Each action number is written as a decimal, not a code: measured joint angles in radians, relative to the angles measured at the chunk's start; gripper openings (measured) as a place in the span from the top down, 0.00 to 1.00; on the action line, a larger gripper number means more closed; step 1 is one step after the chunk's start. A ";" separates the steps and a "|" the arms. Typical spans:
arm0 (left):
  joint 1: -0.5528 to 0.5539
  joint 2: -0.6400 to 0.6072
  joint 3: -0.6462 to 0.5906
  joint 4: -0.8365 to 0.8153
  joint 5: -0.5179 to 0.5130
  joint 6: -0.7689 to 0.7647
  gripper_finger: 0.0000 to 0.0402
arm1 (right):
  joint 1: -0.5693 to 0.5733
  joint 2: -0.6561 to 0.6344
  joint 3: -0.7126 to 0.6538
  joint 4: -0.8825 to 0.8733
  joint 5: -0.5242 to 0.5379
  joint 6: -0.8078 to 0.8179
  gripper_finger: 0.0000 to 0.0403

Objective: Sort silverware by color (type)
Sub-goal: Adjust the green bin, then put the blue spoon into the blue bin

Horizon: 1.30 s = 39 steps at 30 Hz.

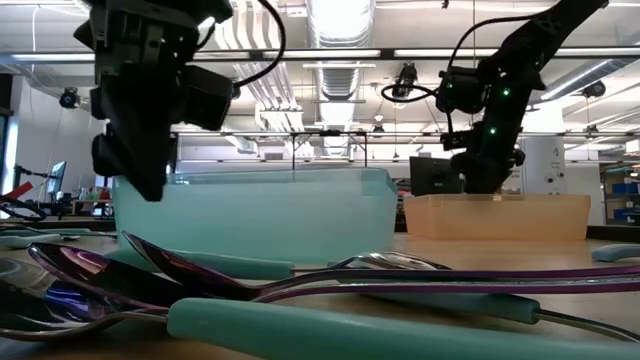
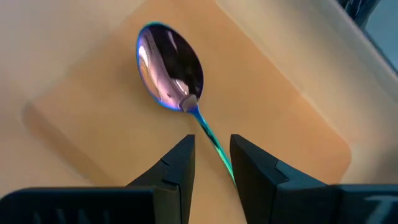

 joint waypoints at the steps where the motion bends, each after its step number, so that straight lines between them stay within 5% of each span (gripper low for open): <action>1: 0.000 0.016 0.012 -0.003 -0.007 0.010 0.80 | 0.000 0.000 -0.005 0.000 0.000 0.000 0.77; 8: 0.001 0.093 0.148 -0.020 -0.039 0.141 0.81 | 0.000 0.000 -0.034 0.001 0.000 0.000 0.77; 14: 0.000 0.113 0.245 -0.236 -0.105 0.191 0.85 | 0.000 0.000 -0.036 0.001 0.000 -0.004 0.77; 24: 0.032 0.035 0.404 -0.698 -0.519 0.192 0.88 | 0.000 0.000 -0.033 0.001 0.000 -0.029 0.77; 39: 0.417 -0.088 0.249 -0.782 -0.644 0.376 0.88 | 0.000 0.000 -0.033 0.007 0.000 -0.004 0.77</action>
